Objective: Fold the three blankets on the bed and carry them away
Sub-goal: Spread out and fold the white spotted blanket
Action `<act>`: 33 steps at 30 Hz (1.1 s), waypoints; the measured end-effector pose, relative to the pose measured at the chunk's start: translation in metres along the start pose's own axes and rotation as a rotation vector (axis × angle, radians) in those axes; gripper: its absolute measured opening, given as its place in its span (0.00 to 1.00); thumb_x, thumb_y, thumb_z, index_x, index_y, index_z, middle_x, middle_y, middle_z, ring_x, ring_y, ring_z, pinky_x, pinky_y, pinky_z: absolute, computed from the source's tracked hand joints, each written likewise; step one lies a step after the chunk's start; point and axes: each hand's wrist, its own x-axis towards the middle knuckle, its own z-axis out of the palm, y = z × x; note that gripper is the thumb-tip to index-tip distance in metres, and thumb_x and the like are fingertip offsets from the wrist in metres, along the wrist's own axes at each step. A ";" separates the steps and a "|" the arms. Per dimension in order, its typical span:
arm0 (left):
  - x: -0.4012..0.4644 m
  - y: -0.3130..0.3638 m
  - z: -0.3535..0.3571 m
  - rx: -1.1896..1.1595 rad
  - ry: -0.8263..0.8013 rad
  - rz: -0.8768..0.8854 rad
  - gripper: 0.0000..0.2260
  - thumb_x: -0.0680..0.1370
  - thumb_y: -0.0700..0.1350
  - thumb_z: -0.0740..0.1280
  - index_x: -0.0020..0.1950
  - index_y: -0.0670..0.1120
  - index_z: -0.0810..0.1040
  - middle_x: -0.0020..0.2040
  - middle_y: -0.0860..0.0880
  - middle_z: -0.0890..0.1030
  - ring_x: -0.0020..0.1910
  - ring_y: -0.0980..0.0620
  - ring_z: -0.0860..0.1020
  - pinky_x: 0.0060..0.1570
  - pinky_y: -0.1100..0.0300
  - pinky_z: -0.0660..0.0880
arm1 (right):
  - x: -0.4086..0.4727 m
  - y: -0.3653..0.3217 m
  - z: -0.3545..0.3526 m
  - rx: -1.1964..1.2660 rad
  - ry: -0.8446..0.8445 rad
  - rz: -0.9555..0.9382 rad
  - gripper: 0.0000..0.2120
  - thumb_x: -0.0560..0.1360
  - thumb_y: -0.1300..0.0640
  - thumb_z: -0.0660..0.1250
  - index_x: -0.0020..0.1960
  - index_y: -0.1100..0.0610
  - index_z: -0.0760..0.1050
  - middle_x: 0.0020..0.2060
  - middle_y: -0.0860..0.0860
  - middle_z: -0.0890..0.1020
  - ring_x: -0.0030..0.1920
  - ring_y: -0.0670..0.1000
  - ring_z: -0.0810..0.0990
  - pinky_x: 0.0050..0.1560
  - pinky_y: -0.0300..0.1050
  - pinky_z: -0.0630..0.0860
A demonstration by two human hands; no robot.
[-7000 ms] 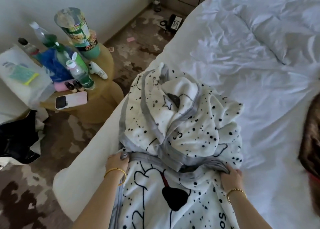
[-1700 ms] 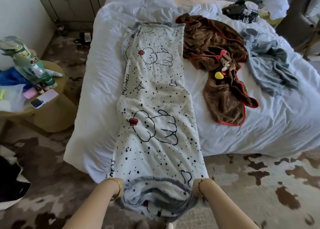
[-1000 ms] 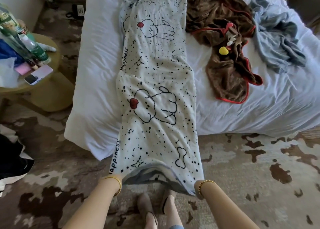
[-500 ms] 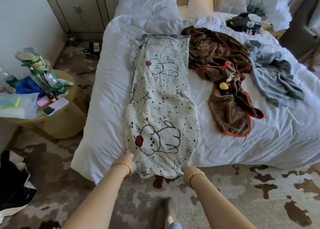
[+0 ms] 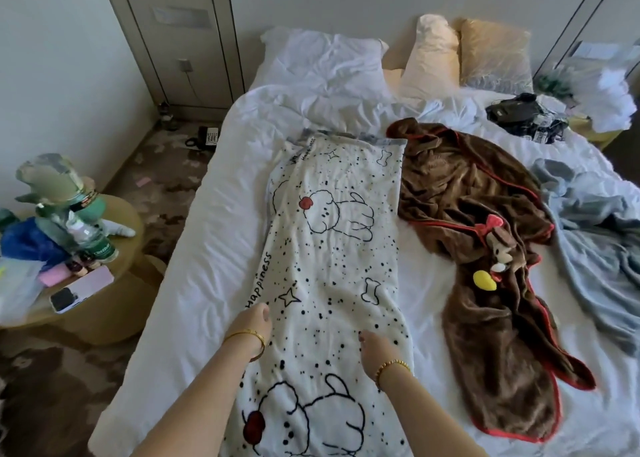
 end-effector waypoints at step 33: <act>0.339 0.018 0.037 -0.382 0.374 0.197 0.12 0.77 0.37 0.58 0.56 0.45 0.77 0.49 0.50 0.76 0.48 0.55 0.74 0.51 0.62 0.72 | 0.418 -0.180 -0.029 0.798 0.257 0.314 0.06 0.78 0.65 0.52 0.50 0.60 0.67 0.37 0.53 0.72 0.32 0.48 0.69 0.28 0.41 0.64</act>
